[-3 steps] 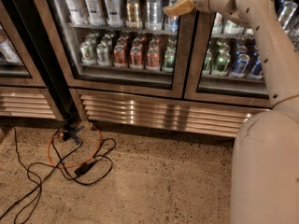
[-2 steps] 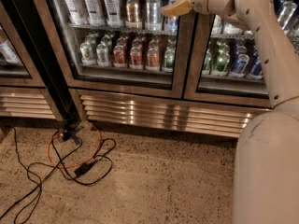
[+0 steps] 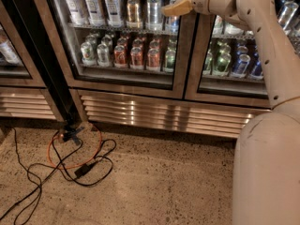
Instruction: Open left fridge door
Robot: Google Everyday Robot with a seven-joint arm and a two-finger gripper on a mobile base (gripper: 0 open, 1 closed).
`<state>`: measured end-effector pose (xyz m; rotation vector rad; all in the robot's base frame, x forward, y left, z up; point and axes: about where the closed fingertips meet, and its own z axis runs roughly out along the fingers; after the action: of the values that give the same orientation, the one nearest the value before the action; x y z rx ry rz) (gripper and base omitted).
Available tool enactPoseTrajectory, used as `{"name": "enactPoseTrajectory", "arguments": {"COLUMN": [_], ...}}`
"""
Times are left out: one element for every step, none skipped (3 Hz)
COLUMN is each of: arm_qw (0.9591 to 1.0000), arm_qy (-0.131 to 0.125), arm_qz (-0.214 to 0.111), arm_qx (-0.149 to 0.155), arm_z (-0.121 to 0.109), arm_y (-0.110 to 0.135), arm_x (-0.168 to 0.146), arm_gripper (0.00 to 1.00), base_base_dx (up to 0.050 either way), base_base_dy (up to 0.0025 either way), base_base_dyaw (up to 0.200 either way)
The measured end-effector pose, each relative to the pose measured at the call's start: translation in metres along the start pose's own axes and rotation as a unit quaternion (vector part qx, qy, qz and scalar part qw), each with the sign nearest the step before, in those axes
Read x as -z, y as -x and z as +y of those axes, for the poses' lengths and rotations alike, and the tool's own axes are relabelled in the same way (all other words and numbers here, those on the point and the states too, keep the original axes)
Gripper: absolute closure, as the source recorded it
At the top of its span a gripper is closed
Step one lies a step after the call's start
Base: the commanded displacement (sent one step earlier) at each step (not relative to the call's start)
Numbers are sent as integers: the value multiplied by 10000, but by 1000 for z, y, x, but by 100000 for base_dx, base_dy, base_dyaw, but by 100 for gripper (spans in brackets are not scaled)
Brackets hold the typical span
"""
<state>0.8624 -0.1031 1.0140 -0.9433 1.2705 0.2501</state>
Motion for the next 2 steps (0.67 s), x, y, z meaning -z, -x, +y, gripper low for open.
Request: {"name": "enactPoseTrajectory", "arguments": {"arm_qw": [10000, 10000], "arm_qy": [0, 0], "arm_qz": [0, 0], "arm_qx": [0, 0], "arm_z": [-1, -2], "arm_y": [0, 0], "arm_x": [2, 3], "arm_gripper": [0, 0], "base_base_dx": [0, 0], "base_base_dy": [0, 0], "base_base_dyaw": [0, 0]}}
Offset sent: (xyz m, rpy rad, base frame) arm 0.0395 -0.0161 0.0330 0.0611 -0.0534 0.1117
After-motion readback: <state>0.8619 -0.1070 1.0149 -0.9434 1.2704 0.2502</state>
